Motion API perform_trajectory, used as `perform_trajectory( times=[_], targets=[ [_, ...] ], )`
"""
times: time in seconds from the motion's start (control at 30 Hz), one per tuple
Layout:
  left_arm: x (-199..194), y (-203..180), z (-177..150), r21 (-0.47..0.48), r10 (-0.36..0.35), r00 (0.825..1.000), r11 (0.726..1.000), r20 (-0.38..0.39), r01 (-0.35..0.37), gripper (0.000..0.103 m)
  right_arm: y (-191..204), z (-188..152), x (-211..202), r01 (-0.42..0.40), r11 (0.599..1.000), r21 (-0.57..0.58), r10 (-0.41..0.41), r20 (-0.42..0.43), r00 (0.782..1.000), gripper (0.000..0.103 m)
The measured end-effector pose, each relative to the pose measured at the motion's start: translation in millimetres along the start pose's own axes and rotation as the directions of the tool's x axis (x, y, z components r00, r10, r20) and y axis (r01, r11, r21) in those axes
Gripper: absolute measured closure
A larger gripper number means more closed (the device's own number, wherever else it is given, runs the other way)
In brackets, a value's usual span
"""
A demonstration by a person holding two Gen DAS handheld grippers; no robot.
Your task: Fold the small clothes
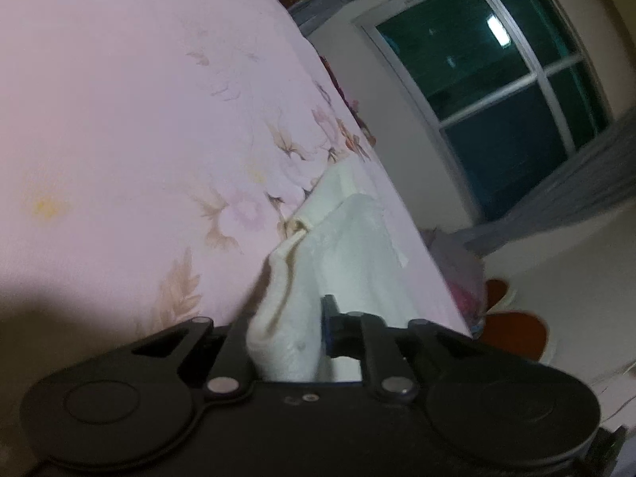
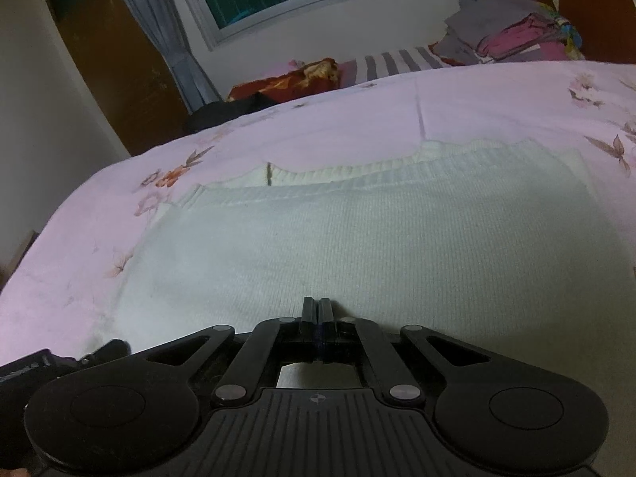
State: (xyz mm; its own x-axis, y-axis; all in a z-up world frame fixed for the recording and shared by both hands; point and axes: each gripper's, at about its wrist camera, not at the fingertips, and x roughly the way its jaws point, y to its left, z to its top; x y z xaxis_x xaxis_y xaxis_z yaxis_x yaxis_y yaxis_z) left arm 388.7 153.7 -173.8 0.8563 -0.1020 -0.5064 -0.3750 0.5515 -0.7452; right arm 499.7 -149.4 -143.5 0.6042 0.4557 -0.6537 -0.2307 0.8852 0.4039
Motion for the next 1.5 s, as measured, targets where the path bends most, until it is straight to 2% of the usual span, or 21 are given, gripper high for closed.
perform_trajectory(
  times=[0.07,0.1,0.17,0.3,0.37,0.47,0.57,0.63,0.67,0.73,0.77,0.8,0.83,0.87,0.97,1.03,1.13,1.23,1.37,1.43,1.5],
  targets=[
    [-7,-27,2,0.151,0.021,1.0,0.988,0.021,-0.024,0.096,-2,2,1,-0.012,1.0,-0.008,0.012,-0.008,1.0,0.103],
    [-12,-45,1,0.239,0.012,1.0,0.971,0.026,-0.018,0.096,-1,3,1,-0.016,1.0,-0.023,0.016,-0.015,1.0,0.103],
    [-20,-81,-4,0.39,-0.006,1.0,0.921,0.026,-0.004,0.096,-3,9,-5,-0.024,1.0,-0.015,0.024,-0.013,1.0,0.103],
    [-29,-145,-29,0.602,-0.044,0.999,0.797,-0.023,0.049,0.096,-41,18,-49,-0.062,0.992,0.106,0.051,0.103,0.993,0.103],
    [-30,-171,-47,0.66,-0.064,0.996,0.745,-0.066,0.092,0.096,-69,19,-75,-0.059,0.985,0.165,0.034,0.151,0.988,0.103],
    [-26,-201,-81,0.713,-0.075,0.989,0.687,-0.127,0.143,0.096,-108,20,-110,-0.042,0.974,0.224,-0.002,0.194,0.981,0.103],
    [-8,-220,-120,0.725,-0.04,0.974,0.661,-0.223,0.193,0.096,-142,20,-143,-0.011,0.963,0.27,-0.049,0.216,0.975,0.103],
    [16,-227,-150,0.73,0.037,0.944,0.644,-0.327,0.228,0.083,-160,21,-158,-0.004,0.96,0.279,-0.058,0.213,0.975,0.103],
    [21,-231,-164,0.727,0.058,0.927,0.639,-0.371,0.251,0.071,-168,21,-163,-0.017,0.958,0.285,-0.044,0.206,0.978,0.103],
    [14,-233,-178,0.709,0.001,0.901,0.618,-0.433,0.339,0.062,-179,21,-167,-0.024,0.956,0.294,-0.029,0.176,0.984,0.103],
    [5,-232,-178,0.688,-0.037,0.892,0.622,-0.451,0.374,0.061,-184,20,-170,-0.037,0.954,0.298,-0.017,0.176,0.984,0.092],
    [-2,-229,-172,0.665,-0.058,0.889,0.641,-0.455,0.382,0.062,-187,18,-174,-0.058,0.952,0.3,0.002,0.184,0.983,0.066],
    [-7,-224,-161,0.655,-0.069,0.898,0.66,-0.434,0.368,0.062,-188,17,-177,-0.071,0.951,0.301,0.012,0.194,0.981,0.053],
    [-13,-216,-147,0.652,-0.073,0.917,0.681,-0.393,0.333,0.064,-186,16,-180,-0.081,0.954,0.289,0.019,0.21,0.977,0.047],
    [-14,-193,-101,0.671,-0.013,0.967,0.718,-0.255,0.187,0.066,-180,16,-176,-0.161,0.949,0.271,0.11,0.196,0.974,0.047],
    [-5,-177,-73,0.642,0.036,0.975,0.757,-0.221,0.117,0.067,-172,17,-165,-0.217,0.939,0.268,0.176,0.17,0.97,0.051],
    [15,-158,-50,0.609,0.087,0.969,0.79,-0.229,0.073,0.067,-158,16,-142,-0.234,0.94,0.247,0.215,0.102,0.971,0.052],
    [36,-152,-50,0.603,0.099,0.958,0.793,-0.268,0.086,0.067,-148,12,-121,-0.226,0.94,0.255,0.218,0.061,0.974,0.052],
    [52,-140,-59,0.621,0.136,0.942,0.779,-0.306,0.089,0.065,-139,10,-101,-0.206,0.947,0.248,0.208,0.019,0.978,0.052],
    [49,-139,-57,0.617,0.124,0.947,0.782,-0.295,0.09,0.065,-139,9,-93,-0.192,0.949,0.251,0.197,0.006,0.98,0.052],
    [37,-140,-50,0.614,0.065,0.965,0.782,-0.255,0.109,0.069,-138,9,-88,-0.177,0.949,0.262,0.183,0.001,0.983,0.052]
  ],
)
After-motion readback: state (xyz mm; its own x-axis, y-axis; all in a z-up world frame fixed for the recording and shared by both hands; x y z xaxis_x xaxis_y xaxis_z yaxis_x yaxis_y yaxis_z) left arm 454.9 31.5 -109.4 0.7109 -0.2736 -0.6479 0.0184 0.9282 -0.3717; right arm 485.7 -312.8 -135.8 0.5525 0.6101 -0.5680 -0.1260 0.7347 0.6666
